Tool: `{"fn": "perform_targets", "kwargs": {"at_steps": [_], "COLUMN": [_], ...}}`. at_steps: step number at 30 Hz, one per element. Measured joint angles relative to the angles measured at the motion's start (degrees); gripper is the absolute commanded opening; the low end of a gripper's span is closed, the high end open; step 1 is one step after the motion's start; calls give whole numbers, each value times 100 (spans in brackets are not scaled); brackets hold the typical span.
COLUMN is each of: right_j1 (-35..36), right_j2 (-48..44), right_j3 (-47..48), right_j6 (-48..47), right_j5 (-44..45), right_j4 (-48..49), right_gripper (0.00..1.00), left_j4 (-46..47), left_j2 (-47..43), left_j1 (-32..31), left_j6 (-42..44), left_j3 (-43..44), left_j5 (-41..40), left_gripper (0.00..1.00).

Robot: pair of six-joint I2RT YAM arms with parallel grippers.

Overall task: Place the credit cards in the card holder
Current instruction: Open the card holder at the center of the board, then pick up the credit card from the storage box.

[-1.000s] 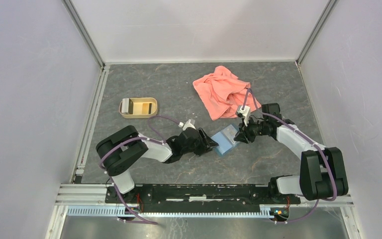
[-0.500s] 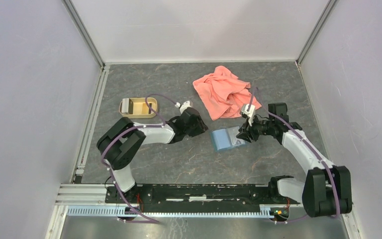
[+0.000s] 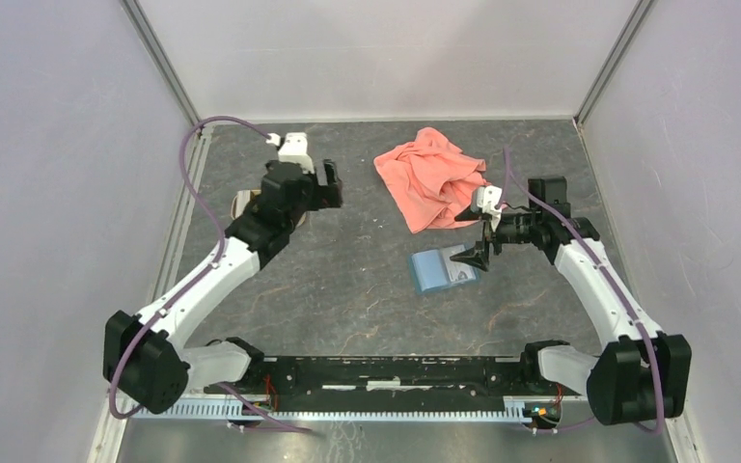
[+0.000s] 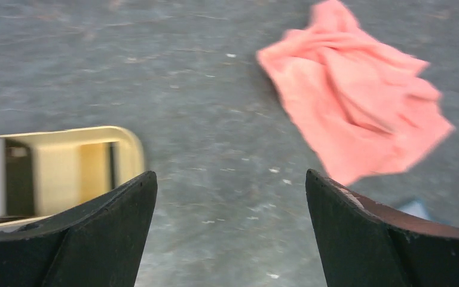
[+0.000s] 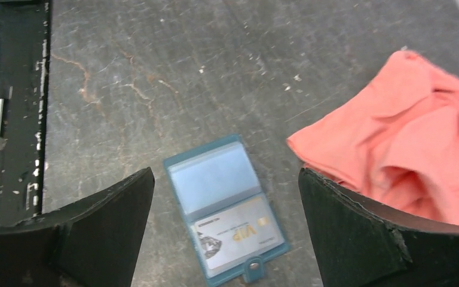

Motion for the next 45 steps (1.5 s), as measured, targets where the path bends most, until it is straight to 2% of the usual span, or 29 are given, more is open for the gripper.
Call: {"fn": "perform_targets", "kwargs": {"at_steps": [3,7,11,15,20,31,36,45], "right_j1": [0,0,0,0,0,0,0,0], "right_j2": [243,289,293,304,374,638,741,782], "right_j3": [-151,-553,-772,-774,-774,-774,-774,-774], "right_j6": [39,240,352,411,411,409,409,404], "right_j5": [-31,-4,138,337,398,400,402,415], "right_j4": [20,234,337,448,470,461,455,450], "right_gripper": [98,98,98,98,98,98,98,98], "left_j4": [-345,-1106,-1539,-1661,-1580,-1349,-1300,-1303], "left_j2": [94,697,1237,1637,1941,2820,2933,3300], "left_j1": [551,1259,1803,2120,2503,2846,2920,2968], "left_j6": [413,901,1217,1624,2063,2321,2332,2334], "left_j3": [229,848,1220,1325,1305,1320,1318,1318], "left_j5": [-66,-184,-793,-1294,-1427,-1211,-964,-1021], "left_gripper": [100,99,95,97,97,87,84,74]}}
